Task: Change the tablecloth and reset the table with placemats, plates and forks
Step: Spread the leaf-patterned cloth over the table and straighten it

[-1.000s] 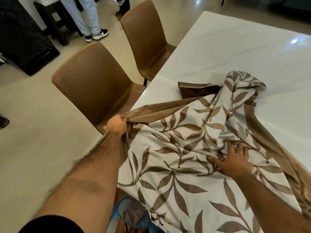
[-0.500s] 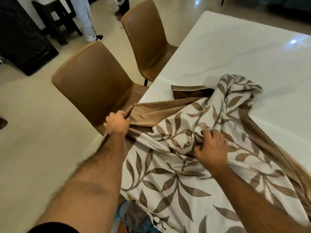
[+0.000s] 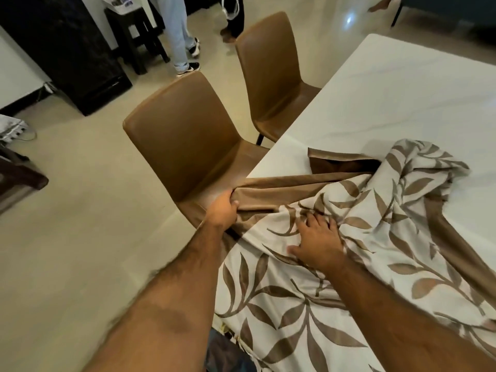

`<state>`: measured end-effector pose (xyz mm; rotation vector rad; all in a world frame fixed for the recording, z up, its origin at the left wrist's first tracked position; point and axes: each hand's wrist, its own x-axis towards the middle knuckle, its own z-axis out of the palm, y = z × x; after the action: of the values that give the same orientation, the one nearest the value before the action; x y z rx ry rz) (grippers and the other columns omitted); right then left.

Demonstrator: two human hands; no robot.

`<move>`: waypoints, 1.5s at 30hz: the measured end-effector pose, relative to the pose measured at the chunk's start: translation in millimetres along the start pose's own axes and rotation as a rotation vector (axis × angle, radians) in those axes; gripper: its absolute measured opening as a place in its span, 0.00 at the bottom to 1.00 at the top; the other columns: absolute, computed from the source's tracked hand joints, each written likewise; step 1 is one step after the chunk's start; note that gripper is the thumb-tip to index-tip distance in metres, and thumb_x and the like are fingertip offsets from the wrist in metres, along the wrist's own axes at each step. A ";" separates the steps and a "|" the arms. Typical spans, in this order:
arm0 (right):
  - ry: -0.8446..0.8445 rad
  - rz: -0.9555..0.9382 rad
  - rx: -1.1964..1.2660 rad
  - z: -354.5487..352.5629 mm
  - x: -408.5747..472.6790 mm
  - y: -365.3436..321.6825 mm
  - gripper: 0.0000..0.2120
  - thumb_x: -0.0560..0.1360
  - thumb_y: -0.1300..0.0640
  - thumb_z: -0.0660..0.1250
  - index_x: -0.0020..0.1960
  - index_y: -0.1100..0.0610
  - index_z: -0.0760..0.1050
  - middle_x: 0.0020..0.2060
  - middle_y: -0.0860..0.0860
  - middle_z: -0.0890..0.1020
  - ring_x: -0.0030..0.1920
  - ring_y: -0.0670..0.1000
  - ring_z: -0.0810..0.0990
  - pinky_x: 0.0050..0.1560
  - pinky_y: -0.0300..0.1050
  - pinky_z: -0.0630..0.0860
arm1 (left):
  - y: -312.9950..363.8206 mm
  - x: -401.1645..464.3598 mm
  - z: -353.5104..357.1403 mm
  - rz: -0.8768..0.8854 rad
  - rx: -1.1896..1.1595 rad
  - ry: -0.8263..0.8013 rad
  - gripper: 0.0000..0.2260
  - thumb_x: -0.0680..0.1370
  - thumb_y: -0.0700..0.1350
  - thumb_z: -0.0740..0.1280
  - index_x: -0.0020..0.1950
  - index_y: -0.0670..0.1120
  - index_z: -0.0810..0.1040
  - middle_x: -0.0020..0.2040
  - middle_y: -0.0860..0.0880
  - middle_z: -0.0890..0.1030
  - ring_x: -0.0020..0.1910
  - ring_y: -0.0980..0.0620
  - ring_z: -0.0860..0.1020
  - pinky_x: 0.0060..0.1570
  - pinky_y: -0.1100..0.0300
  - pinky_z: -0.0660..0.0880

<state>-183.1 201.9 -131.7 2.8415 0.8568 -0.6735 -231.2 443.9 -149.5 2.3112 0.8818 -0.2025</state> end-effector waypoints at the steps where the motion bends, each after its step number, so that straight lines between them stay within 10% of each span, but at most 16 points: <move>1: -0.009 0.021 0.022 -0.1 2.9 3.4 0.42 0.74 0.33 0.59 0.80 0.49 0.48 0.80 0.53 0.50 0.79 0.56 0.46 0.77 0.60 0.39 | 5.9 -0.7 2.1 0.031 -0.018 0.013 0.22 0.81 0.50 0.62 0.75 0.47 0.66 0.70 0.45 0.74 0.68 0.44 0.71 0.68 0.53 0.66; 5: 0.023 0.044 0.096 -10.8 13.9 9.8 0.39 0.77 0.36 0.58 0.80 0.49 0.47 0.80 0.52 0.51 0.79 0.55 0.48 0.78 0.58 0.43 | 14.3 -12.8 17.0 0.198 0.253 0.091 0.26 0.79 0.58 0.62 0.75 0.52 0.64 0.77 0.48 0.62 0.77 0.47 0.59 0.76 0.46 0.55; 11: 0.286 -0.099 0.126 0.5 -8.2 11.7 0.21 0.76 0.46 0.64 0.67 0.52 0.74 0.68 0.52 0.74 0.70 0.54 0.68 0.72 0.50 0.62 | 3.3 -46.7 36.9 0.324 0.316 0.108 0.26 0.81 0.63 0.51 0.74 0.51 0.66 0.78 0.46 0.60 0.78 0.47 0.54 0.77 0.46 0.46; 22: 0.637 0.236 0.268 -6.4 -82.0 105.6 0.19 0.75 0.53 0.65 0.64 0.57 0.74 0.64 0.58 0.75 0.65 0.62 0.71 0.65 0.58 0.69 | 83.1 -96.1 66.0 0.482 0.350 0.058 0.22 0.78 0.53 0.64 0.70 0.47 0.70 0.70 0.44 0.70 0.69 0.43 0.68 0.68 0.48 0.65; 29: 0.293 0.570 0.450 46.7 -164.1 204.7 0.21 0.77 0.59 0.61 0.70 0.55 0.68 0.65 0.59 0.72 0.64 0.63 0.71 0.64 0.57 0.71 | 164.4 -136.4 121.0 0.721 0.284 0.053 0.16 0.77 0.47 0.65 0.64 0.46 0.76 0.60 0.43 0.76 0.58 0.42 0.75 0.59 0.48 0.72; 33: 0.366 0.594 0.486 64.8 -183.9 244.0 0.14 0.77 0.58 0.60 0.62 0.55 0.74 0.60 0.58 0.75 0.59 0.61 0.76 0.60 0.55 0.74 | 214.1 -169.5 163.0 0.848 0.238 0.131 0.13 0.75 0.45 0.69 0.59 0.45 0.79 0.56 0.42 0.75 0.52 0.44 0.76 0.49 0.51 0.77; 45: 0.226 0.662 0.619 81.7 -183.2 355.5 0.20 0.77 0.55 0.65 0.66 0.59 0.67 0.56 0.59 0.78 0.57 0.62 0.77 0.55 0.53 0.75 | 264.8 -207.8 265.4 0.740 0.358 -0.257 0.17 0.78 0.49 0.65 0.66 0.50 0.76 0.65 0.48 0.75 0.63 0.48 0.72 0.64 0.53 0.71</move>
<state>-156.7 -205.5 -136.1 3.4622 -0.3858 -0.5906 -197.9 16.6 -145.3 2.6894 -0.1792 -0.3392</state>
